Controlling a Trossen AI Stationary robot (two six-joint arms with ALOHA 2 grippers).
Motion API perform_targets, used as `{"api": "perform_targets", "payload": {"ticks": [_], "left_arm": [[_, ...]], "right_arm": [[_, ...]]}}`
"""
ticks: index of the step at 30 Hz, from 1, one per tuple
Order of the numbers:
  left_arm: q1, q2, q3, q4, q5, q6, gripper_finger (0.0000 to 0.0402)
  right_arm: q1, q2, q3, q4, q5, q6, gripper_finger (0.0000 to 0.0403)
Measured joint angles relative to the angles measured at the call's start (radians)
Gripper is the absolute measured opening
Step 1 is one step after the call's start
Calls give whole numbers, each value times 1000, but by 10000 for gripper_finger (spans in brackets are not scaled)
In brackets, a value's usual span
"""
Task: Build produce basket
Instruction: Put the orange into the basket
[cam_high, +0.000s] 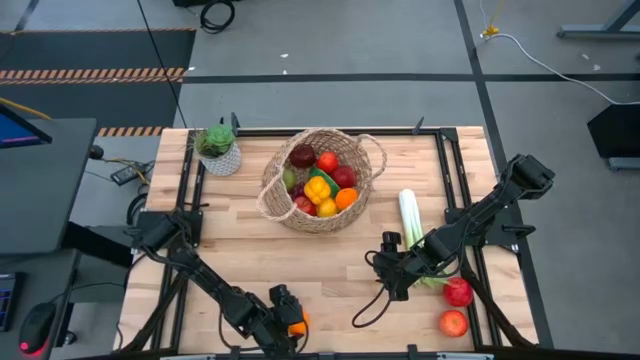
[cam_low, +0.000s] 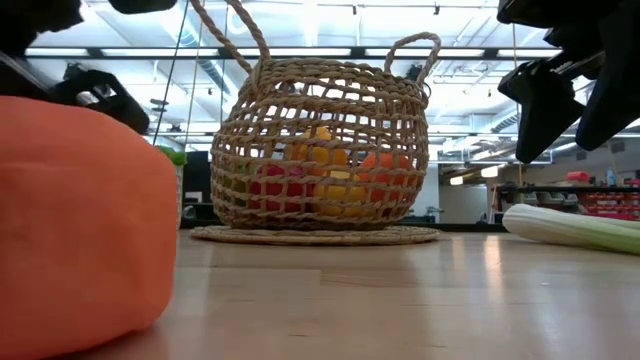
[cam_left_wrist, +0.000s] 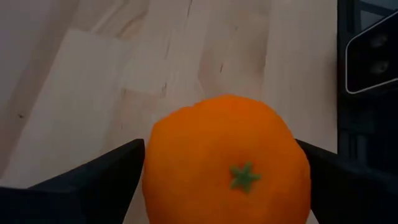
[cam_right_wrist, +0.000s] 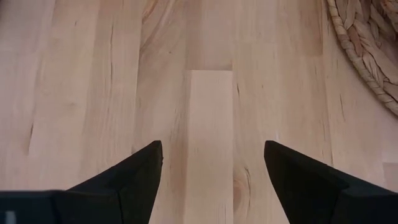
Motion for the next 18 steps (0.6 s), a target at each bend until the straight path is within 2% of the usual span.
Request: {"api": "perform_targets", "payload": {"ticks": [5, 11, 18], "left_arm": [[6, 0, 0, -8, 2, -43, 375], [14, -1, 0, -9, 30, -78, 309], [60, -19, 1, -17, 53, -36, 309]], "right_arm": [[0, 0, 0, -1, 0, 0, 285], [0, 0, 0, -1, 0, 0, 285], [0, 0, 0, -1, 0, 0, 285]]}}
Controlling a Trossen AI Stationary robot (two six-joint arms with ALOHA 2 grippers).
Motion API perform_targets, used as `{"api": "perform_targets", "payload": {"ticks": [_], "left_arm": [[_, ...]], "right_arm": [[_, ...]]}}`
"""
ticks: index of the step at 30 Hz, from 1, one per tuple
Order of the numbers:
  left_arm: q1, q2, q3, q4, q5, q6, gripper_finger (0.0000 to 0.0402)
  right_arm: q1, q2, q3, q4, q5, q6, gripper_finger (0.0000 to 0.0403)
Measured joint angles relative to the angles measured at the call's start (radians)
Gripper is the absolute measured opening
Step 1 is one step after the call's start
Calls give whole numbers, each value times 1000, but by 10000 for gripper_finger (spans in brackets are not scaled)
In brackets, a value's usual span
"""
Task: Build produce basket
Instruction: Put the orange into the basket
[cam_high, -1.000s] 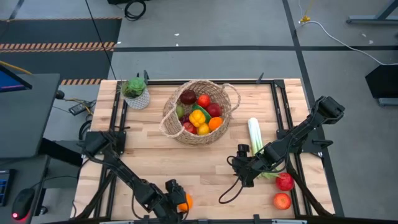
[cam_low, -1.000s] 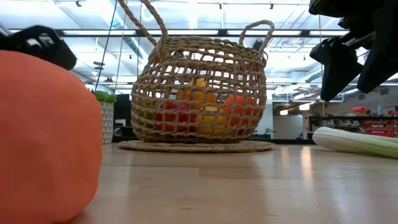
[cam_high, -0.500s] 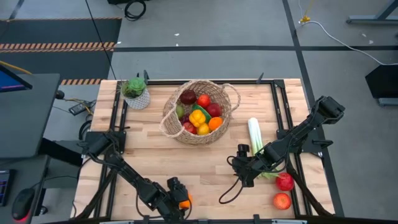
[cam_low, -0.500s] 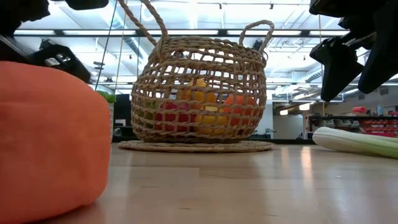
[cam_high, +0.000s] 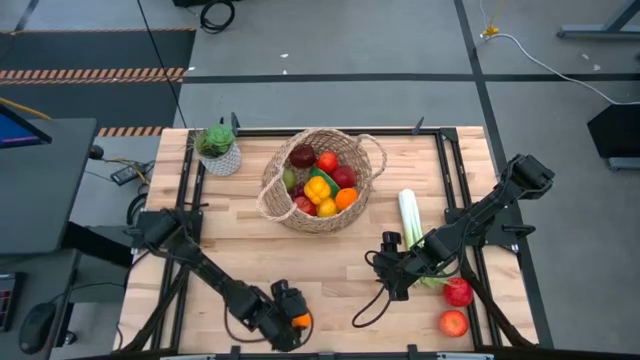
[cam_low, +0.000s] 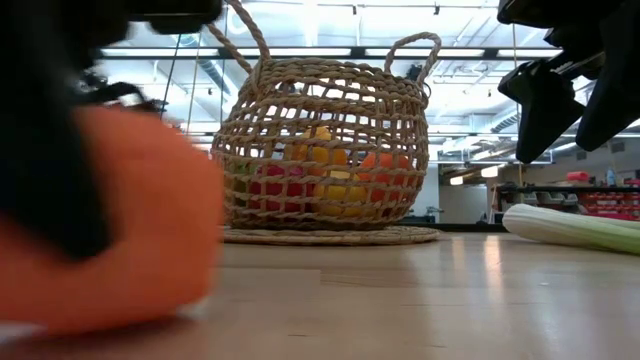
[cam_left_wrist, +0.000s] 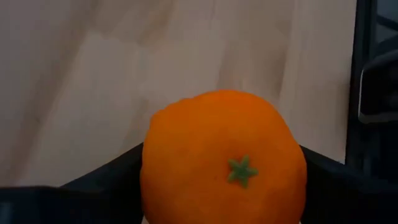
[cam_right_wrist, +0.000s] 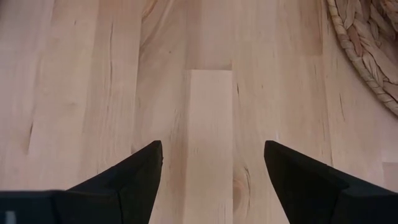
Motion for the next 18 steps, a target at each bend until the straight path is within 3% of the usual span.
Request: {"api": "perform_targets", "payload": {"ticks": [6, 12, 15, 18], "left_arm": [[76, -99, 5, 2, 34, 126, 309], [124, -220, 92, 3, 18, 367, 308], [144, -257, 166, -32, -49, 517, 308], [170, -274, 258, -101, -181, 670, 308]], "right_arm": [[0, 0, 0, -16, -30, 25, 285], [0, 0, 0, -26, -56, 37, 285], [0, 0, 0, -25, -51, 35, 285], [0, 0, 0, -25, -51, 35, 285]]}}
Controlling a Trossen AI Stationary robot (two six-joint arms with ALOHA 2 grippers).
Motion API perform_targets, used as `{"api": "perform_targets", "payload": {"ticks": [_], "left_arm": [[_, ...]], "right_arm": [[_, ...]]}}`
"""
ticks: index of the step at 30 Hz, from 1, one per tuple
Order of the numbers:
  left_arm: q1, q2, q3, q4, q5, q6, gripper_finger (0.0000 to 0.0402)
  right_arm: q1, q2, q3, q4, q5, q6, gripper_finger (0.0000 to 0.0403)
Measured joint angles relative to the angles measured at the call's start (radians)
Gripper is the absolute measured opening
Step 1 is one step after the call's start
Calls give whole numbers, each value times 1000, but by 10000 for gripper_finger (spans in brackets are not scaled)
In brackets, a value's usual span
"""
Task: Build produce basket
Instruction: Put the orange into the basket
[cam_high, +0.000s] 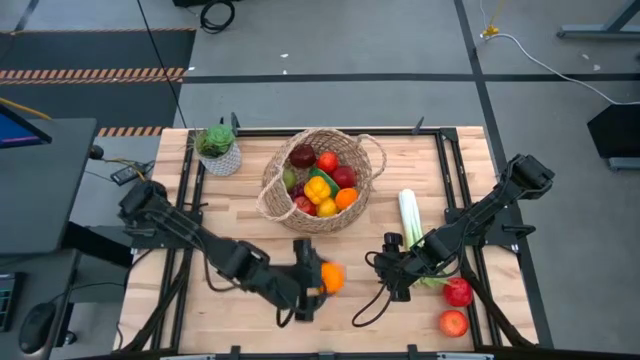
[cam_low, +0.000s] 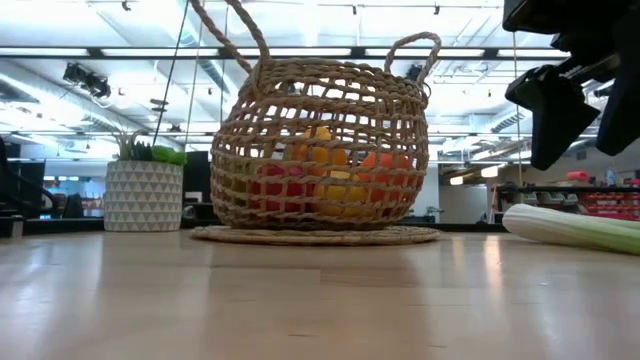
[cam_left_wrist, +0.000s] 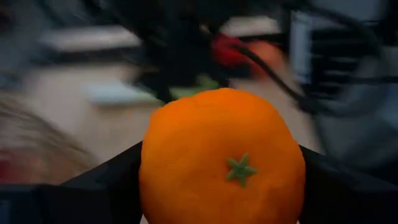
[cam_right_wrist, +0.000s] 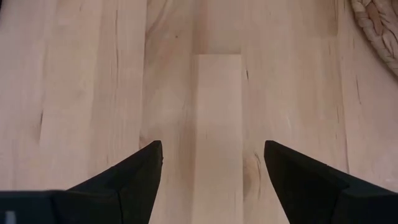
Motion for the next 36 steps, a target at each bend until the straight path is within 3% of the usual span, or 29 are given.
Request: {"api": "perform_targets", "payload": {"ticks": [5, 13, 18, 23, 28, 36], "left_arm": [[63, -3, 120, -42, -194, 191, 312], [253, -2, 165, -78, -274, 215, 325], [410, -1, 165, -188, -274, 131, 327], [531, -1, 165, -254, -202, 17, 329], [576, -1, 165, -300, -130, 1, 329], [573, -1, 165, -320, -127, 29, 350]], "right_arm": [[0, 0, 0, 3, 2, -6, 285], [0, 0, 0, 5, 3, -19, 285], [0, 0, 0, 5, 19, -20, 285], [0, 0, 0, 5, 19, -29, 285], [0, 0, 0, 5, 19, -34, 285], [0, 0, 0, 13, 21, -34, 285]]}}
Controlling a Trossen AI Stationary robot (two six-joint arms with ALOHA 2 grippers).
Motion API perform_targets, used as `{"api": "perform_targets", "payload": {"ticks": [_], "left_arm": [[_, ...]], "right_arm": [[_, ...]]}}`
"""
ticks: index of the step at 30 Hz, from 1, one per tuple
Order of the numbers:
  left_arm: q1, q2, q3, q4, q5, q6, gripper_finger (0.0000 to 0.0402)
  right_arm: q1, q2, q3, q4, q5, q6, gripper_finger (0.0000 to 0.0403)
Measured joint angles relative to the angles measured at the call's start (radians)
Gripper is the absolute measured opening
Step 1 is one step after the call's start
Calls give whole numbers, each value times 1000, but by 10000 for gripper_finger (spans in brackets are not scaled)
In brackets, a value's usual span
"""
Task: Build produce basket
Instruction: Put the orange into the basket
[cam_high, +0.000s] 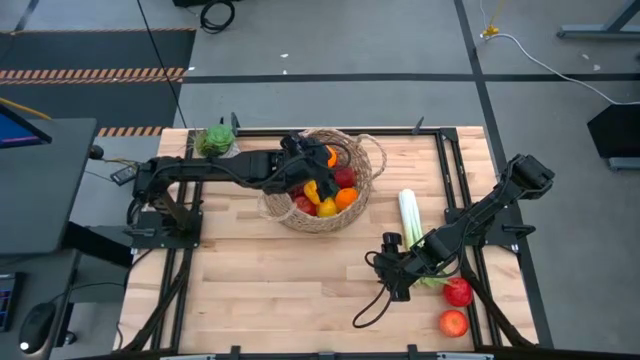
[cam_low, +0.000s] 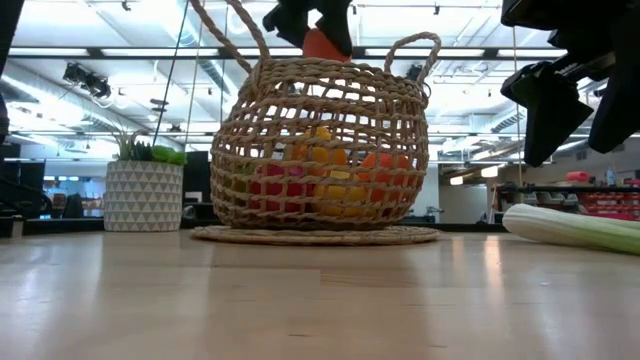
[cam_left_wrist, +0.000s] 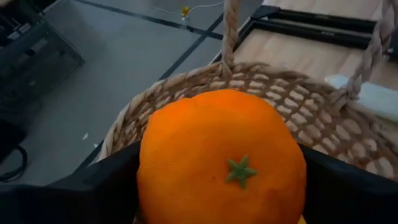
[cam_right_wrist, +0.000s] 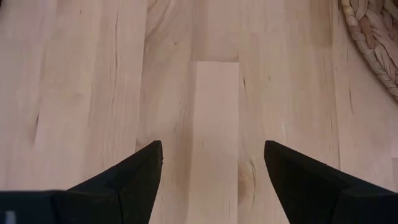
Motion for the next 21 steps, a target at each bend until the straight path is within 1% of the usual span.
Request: {"api": "perform_targets", "payload": {"ticks": [8, 14, 21], "left_arm": [[8, 14, 0, -88, -2, 31, 354], [6, 48, 1, -73, -2, 70, 354], [14, 50, 0, -89, -3, 81, 354]], "right_arm": [[0, 0, 0, 8, 0, -20, 285], [0, 0, 0, 14, 0, -24, 285], [0, 0, 0, 25, 0, -26, 285]]}}
